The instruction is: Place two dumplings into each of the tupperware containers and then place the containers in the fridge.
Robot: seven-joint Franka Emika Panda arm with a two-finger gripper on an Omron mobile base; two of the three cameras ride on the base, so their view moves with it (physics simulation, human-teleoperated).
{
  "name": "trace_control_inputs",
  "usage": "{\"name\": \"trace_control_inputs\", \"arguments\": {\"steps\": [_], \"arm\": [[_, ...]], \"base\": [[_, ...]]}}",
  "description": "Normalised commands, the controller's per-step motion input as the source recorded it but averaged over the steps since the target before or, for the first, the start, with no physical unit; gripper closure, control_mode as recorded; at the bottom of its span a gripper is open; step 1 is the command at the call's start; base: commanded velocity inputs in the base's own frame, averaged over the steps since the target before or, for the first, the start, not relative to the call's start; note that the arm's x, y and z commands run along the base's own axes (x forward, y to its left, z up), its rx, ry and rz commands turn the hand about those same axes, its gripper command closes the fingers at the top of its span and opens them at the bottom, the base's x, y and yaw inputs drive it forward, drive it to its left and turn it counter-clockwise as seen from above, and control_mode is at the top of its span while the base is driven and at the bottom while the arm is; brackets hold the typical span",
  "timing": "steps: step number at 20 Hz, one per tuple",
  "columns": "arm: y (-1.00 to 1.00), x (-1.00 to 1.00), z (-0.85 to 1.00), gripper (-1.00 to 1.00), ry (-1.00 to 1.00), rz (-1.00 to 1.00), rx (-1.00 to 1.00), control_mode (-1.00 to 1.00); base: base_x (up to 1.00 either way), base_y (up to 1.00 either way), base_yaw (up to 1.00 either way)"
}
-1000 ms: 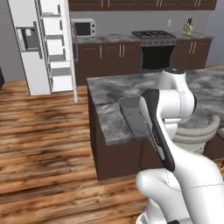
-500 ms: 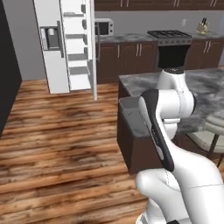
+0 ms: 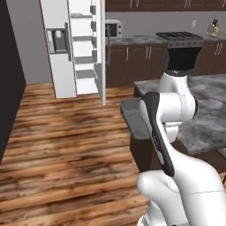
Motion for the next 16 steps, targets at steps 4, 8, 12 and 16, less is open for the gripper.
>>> {"name": "trace_control_inputs", "arguments": {"steps": [4, 8, 12, 16], "arm": [[0.0, 0.0, 0.0, 1.0, 0.0, 0.0, 0.0, 1.0], [0.0, 0.0, 0.0, 1.0, 0.0, 0.0, 0.0, 1.0], [0.0, 0.0, 0.0, 1.0, 0.0, 0.0, 0.0, 1.0], [0.0, 0.0, 0.0, 1.0, 0.0, 0.0, 0.0, 1.0]], "base": [[0.87, 0.07, -0.06], [0.87, 0.21, -0.08], [0.76, 0.42, -0.08], [0.56, 0.63, -0.03]]}}
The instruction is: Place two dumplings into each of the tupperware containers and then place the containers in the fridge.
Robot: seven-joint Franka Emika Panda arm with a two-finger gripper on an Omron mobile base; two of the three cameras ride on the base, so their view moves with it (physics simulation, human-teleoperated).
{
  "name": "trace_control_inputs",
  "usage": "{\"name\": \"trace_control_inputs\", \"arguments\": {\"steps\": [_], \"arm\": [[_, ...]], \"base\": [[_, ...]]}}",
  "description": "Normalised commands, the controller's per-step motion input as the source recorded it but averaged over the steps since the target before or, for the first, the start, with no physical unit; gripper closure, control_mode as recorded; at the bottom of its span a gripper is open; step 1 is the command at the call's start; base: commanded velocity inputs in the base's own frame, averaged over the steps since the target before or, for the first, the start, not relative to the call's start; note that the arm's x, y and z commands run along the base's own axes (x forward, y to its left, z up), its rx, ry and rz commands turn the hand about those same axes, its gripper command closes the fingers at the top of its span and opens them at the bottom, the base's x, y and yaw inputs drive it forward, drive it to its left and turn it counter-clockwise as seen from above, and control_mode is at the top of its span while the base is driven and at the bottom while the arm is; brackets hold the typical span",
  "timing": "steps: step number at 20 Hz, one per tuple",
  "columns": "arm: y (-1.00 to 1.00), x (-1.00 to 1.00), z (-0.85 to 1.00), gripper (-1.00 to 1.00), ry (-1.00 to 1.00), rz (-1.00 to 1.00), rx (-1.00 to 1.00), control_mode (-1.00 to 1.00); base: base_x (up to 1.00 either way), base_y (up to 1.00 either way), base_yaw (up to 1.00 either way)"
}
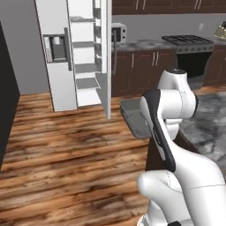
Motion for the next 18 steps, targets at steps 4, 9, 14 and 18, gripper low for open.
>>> {"name": "trace_control_inputs", "arguments": {"steps": [4, 9, 14, 18], "arm": [[0.0, 0.0, 0.0, 1.0, 0.0, 0.0, 0.0, 1.0], [0.0, 0.0, 0.0, 1.0, 0.0, 0.0, 0.0, 1.0], [0.0, 0.0, 0.0, 1.0, 0.0, 0.0, 0.0, 1.0], [0.0, 0.0, 0.0, 1.0, 0.0, 0.0, 0.0, 1.0]], "base": [[0.81, 0.35, 0.0], [0.93, 0.22, 0.0], [0.96, 0.15, 0.0], [0.91, 0.14, 0.0]]}}
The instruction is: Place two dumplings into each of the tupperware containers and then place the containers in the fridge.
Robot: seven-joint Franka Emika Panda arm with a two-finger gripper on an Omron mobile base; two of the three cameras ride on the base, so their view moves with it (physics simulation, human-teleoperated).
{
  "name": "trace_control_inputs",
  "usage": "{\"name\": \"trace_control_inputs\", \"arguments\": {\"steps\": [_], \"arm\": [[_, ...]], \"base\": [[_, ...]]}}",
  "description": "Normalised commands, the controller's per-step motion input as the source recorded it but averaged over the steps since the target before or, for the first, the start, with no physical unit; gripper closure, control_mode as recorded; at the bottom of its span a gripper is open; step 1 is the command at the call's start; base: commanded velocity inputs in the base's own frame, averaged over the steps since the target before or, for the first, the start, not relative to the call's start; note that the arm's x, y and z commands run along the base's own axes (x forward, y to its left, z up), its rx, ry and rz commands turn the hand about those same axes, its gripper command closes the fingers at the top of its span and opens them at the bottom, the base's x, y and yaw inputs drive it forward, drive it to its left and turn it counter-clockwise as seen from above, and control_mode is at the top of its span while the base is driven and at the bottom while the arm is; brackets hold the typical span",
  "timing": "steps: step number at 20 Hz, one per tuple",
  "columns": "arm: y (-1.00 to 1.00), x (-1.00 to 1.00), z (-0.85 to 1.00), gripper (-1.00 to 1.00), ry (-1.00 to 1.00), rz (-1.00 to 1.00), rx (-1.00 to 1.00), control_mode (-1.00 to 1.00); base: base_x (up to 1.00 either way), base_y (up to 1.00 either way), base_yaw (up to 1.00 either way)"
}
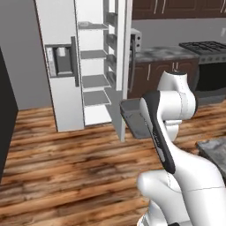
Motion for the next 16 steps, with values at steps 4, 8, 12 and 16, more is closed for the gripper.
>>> {"name": "trace_control_inputs", "arguments": {"steps": [4, 8, 12, 16], "arm": [[0.0, 0.0, 0.0, 1.0, 0.0, 0.0, 0.0, 1.0], [0.0, 0.0, 0.0, 1.0, 0.0, 0.0, 0.0, 1.0], [0.0, 0.0, 0.0, 1.0, 0.0, 0.0, 0.0, 1.0], [0.0, 0.0, 0.0, 1.0, 0.0, 0.0, 0.0, 1.0]], "base": [[0.99, 0.04, 0.0], [1.0, 0.01, 0.0], [1.0, 0.0, 0.0], [0.94, 0.03, 0.0]]}}
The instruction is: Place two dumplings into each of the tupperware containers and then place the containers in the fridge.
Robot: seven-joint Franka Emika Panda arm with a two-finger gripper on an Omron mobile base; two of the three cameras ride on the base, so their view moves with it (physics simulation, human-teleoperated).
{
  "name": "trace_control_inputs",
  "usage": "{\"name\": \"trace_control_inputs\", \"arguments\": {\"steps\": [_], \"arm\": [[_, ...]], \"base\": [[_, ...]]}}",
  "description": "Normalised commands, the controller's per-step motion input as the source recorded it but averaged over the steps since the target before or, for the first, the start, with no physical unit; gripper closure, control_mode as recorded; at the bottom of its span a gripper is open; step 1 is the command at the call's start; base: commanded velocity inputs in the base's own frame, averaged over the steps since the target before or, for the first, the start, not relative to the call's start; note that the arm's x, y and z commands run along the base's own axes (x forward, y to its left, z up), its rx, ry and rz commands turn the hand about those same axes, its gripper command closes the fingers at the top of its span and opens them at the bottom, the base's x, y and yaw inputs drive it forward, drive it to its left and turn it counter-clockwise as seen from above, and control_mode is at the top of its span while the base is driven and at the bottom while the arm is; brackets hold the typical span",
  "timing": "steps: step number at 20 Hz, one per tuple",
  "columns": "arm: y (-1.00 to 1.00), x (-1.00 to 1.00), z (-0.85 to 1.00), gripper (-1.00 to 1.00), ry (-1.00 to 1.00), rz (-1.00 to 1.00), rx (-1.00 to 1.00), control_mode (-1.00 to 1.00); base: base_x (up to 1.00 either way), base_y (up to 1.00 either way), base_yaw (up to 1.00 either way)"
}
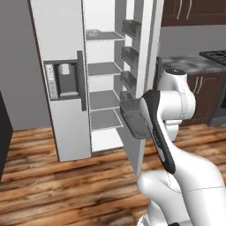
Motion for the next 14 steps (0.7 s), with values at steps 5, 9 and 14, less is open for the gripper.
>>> {"name": "trace_control_inputs", "arguments": {"steps": [5, 9, 14], "arm": [[0.0, 0.0, 0.0, 1.0, 0.0, 0.0, 0.0, 1.0], [0.0, 0.0, 0.0, 1.0, 0.0, 0.0, 0.0, 1.0], [0.0, 0.0, 0.0, 1.0, 0.0, 0.0, 0.0, 1.0]], "base": [[0.88, 0.05, -0.02], [0.9, 0.03, -0.01], [0.87, 0.15, -0.02]]}}
